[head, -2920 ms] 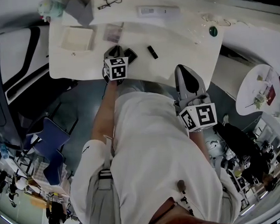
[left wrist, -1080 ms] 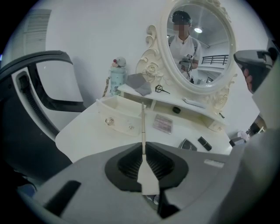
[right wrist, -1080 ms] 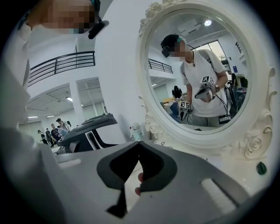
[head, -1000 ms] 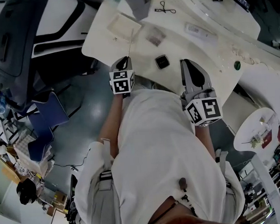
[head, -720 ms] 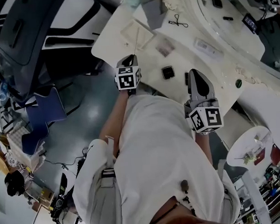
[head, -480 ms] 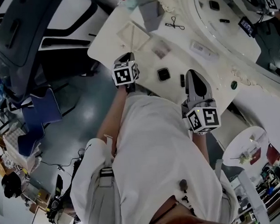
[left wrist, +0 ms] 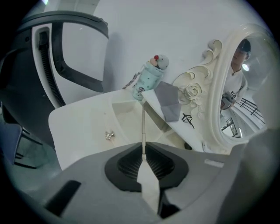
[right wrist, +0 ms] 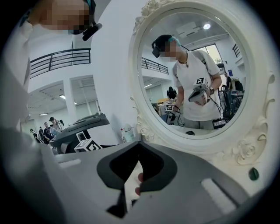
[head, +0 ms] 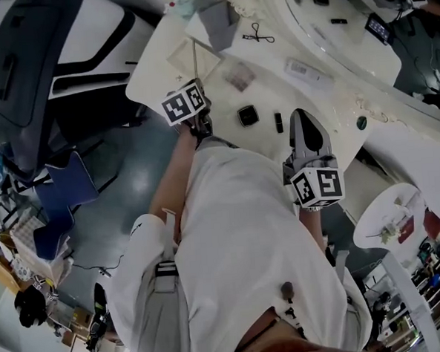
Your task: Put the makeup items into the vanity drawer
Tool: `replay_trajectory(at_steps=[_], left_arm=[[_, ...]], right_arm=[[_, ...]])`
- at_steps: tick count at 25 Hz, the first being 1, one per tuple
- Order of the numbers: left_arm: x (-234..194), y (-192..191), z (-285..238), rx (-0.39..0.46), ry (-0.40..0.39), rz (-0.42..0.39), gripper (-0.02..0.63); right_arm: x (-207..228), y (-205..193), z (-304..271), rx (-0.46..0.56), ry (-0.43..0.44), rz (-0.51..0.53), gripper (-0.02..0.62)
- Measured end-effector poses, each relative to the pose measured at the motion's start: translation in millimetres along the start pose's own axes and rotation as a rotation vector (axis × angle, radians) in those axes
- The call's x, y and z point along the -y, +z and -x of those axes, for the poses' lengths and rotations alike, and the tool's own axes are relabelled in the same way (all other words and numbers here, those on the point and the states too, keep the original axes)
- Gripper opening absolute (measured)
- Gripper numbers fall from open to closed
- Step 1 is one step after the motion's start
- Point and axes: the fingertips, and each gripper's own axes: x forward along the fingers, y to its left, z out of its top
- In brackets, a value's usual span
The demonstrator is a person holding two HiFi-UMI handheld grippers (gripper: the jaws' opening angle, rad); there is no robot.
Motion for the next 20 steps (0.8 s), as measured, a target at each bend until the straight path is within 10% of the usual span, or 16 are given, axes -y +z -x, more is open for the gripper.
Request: replay_trajectory(at_steps=[8,20], left_arm=[[-4,3,-3,0.031,0.094,0.083,0.034],[15,4,-13,0.023,0.004,-0.081,0.124]], right_arm=[[9,2,8,0.014,-0.056,-0.019,0.008],[5,-3,19,0.03,-0.113,-0.03,0.009]])
